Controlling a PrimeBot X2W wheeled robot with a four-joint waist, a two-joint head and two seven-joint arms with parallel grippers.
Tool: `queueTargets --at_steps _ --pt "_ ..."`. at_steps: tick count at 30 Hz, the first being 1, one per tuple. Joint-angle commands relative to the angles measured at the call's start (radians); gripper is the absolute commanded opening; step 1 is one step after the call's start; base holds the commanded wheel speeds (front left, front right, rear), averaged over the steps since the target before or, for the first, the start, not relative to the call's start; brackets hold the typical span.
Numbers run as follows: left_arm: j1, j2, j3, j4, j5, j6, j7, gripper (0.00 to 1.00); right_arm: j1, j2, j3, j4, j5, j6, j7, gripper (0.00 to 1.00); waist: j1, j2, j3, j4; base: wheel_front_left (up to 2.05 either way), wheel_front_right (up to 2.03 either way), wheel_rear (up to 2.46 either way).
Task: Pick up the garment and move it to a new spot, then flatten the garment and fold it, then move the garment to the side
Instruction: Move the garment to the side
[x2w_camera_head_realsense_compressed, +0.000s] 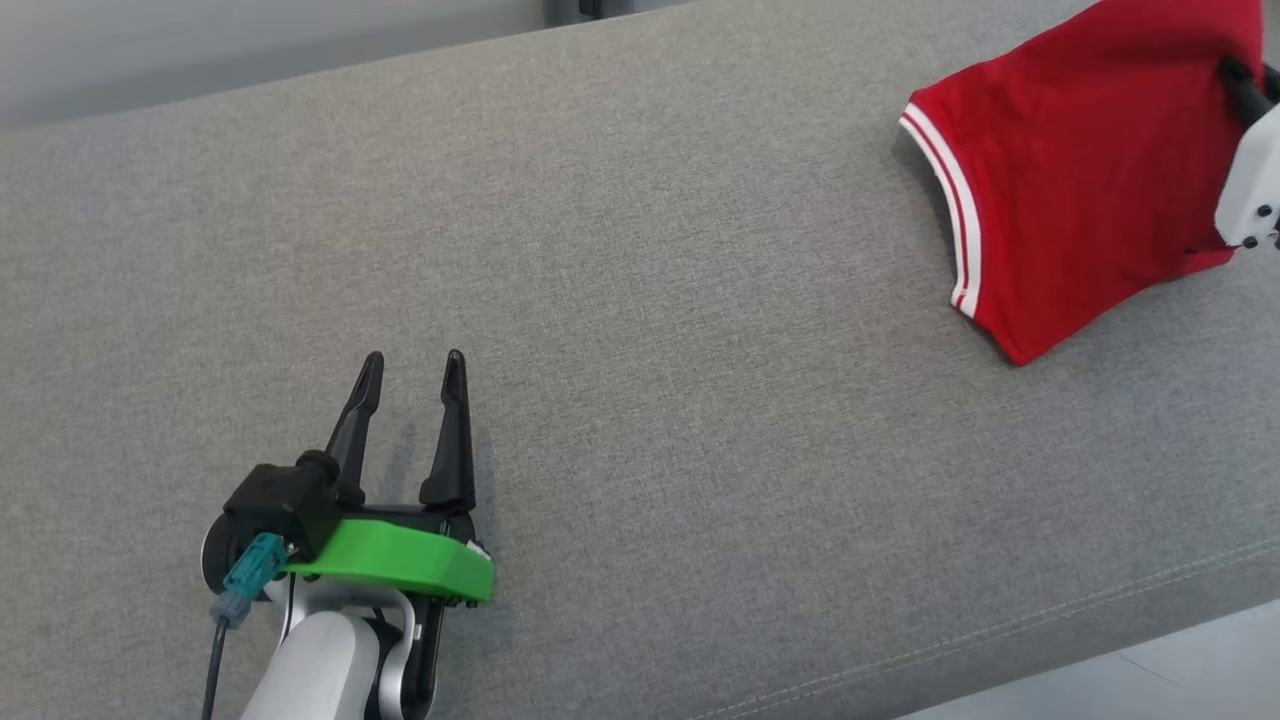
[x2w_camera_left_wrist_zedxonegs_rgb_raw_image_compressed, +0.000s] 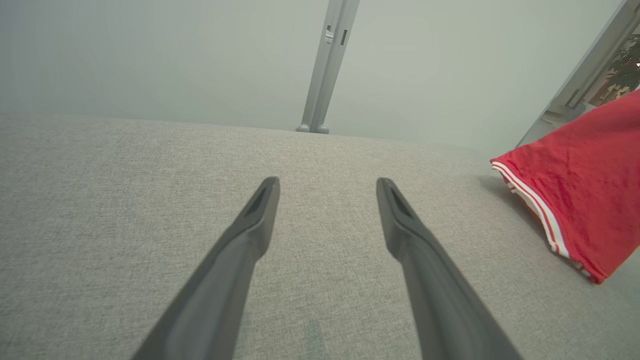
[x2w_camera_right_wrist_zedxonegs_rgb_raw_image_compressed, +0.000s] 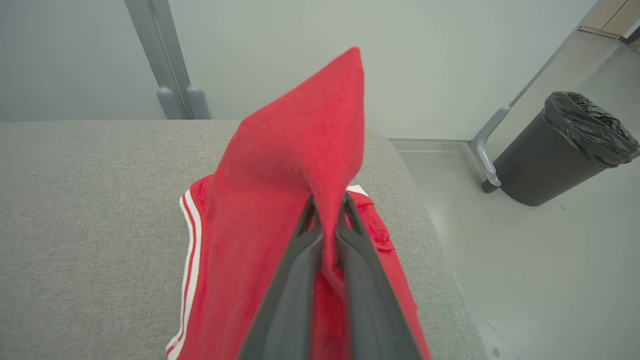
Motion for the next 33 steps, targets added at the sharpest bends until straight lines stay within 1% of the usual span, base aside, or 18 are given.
queueTargets --at_steps 1,9,15,20,21,22,23,24,26,33 --pt "-0.023 0.011 -0.002 -0.005 0.012 0.004 0.003 1.0 -0.019 -0.013 -0.018 0.023 -0.017 0.0 -0.027 0.0 0.0 -0.0001 0.031 0.017 0.0 0.0 0.0" --pt "-0.059 0.032 -0.009 -0.035 0.028 0.009 0.025 1.0 -0.075 -0.021 -0.144 0.197 -0.062 0.0 -0.133 0.0 0.0 -0.0001 0.114 0.052 0.0 0.0 0.0" --pt "-0.082 0.054 -0.012 -0.065 0.042 0.014 0.044 1.0 -0.118 -0.047 -0.205 0.318 -0.143 0.0 -0.213 0.0 0.0 -0.0001 0.172 0.082 0.0 0.0 0.0" --pt "-0.087 0.064 -0.018 -0.086 0.053 0.019 0.056 1.0 -0.157 -0.055 -0.245 0.411 -0.22 0.0 -0.265 0.0 0.0 -0.0001 0.208 0.097 0.0 0.0 0.0" --pt "-0.089 0.066 -0.019 -0.089 0.055 0.019 0.056 1.0 -0.161 -0.055 -0.251 0.429 -0.239 0.0 -0.276 0.38 0.0 -0.0001 0.213 0.099 0.0 0.0 0.0" --pt "-0.091 0.068 -0.019 -0.093 0.055 0.02 0.056 1.0 -0.167 -0.056 -0.258 0.448 -0.26 0.0 -0.288 0.63 0.0 -0.0001 0.218 0.101 0.0 0.0 0.0" --pt "-0.093 0.07 -0.02 -0.096 0.056 0.021 0.058 1.0 -0.17 -0.056 -0.265 0.463 -0.284 0.0 -0.302 1.0 0.0 -0.0001 0.222 0.102 0.0 0.0 0.0" --pt "-0.095 0.073 -0.022 -0.1 0.058 0.025 0.062 1.0 -0.179 -0.053 -0.286 0.493 -0.318 0.0 -0.327 1.0 0.0 -0.0001 0.227 0.104 0.0 0.0 0.0" --pt "-0.096 0.076 -0.022 -0.104 0.061 0.027 0.065 1.0 -0.187 -0.045 -0.305 0.517 -0.352 0.0 -0.352 1.0 0.0 -0.0001 0.231 0.104 0.0 0.0 0.0" --pt "-0.094 0.081 -0.027 -0.11 0.063 0.035 0.069 1.0 -0.194 -0.006 -0.33 0.558 -0.414 -0.001 -0.406 1.0 0.0 -0.0001 0.228 0.087 0.0 0.0 0.0"
